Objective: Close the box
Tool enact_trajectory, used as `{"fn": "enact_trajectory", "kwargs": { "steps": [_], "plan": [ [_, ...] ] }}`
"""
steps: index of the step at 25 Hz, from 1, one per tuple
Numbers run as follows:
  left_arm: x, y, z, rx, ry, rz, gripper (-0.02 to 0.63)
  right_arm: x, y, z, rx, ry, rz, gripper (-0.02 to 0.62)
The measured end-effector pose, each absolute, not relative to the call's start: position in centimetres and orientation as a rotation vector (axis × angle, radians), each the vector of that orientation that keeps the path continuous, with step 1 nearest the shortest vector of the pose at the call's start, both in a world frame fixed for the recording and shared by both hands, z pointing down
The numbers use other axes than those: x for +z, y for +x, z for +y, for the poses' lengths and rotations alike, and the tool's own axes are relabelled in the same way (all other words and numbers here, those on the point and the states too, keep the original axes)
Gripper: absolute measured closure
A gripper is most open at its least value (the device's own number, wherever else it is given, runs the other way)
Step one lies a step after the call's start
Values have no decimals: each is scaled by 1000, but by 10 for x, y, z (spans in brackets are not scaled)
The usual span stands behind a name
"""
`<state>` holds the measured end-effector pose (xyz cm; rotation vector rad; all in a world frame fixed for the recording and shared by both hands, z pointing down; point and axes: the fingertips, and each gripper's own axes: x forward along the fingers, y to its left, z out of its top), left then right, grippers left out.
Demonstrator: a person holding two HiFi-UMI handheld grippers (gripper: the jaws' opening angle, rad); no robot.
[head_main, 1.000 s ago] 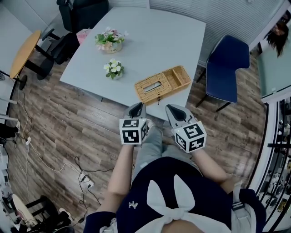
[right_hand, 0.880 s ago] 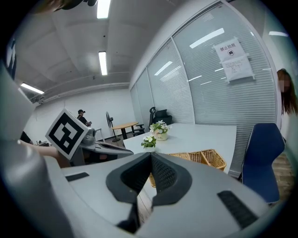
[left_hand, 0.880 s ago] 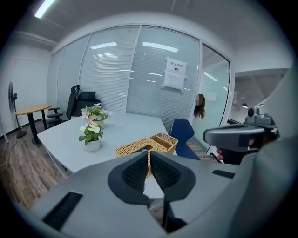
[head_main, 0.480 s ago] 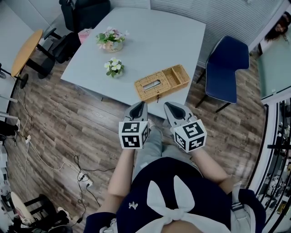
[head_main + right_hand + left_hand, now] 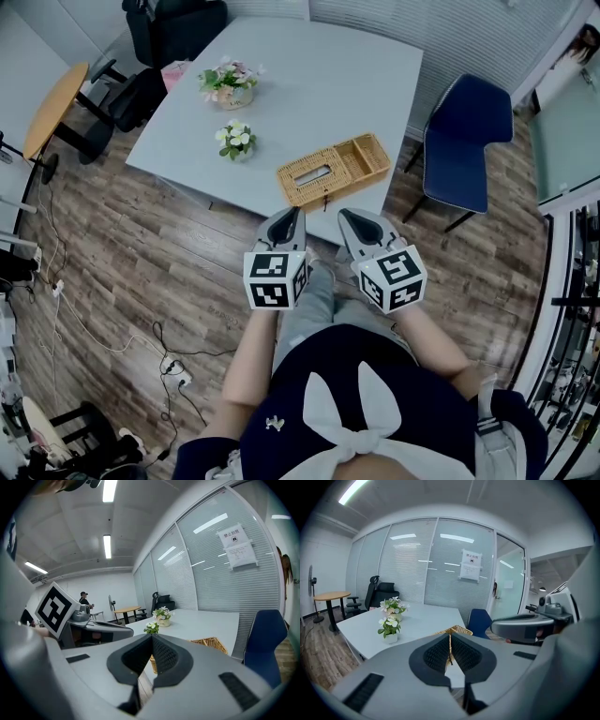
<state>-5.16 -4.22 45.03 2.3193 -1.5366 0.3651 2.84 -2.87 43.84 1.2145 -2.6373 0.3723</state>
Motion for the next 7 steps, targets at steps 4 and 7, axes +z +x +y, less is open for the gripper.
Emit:
{"fn": "enact_trajectory", "kwargs": {
  "steps": [4, 7],
  "plan": [
    [446, -52, -43, 361, 2334, -1536, 577, 436, 27, -30, 364, 1218, -2640, 594],
    [442, -52, -43, 355, 2340, -1537, 578, 433, 26, -31, 359, 1219, -2644, 594]
  ]
}}
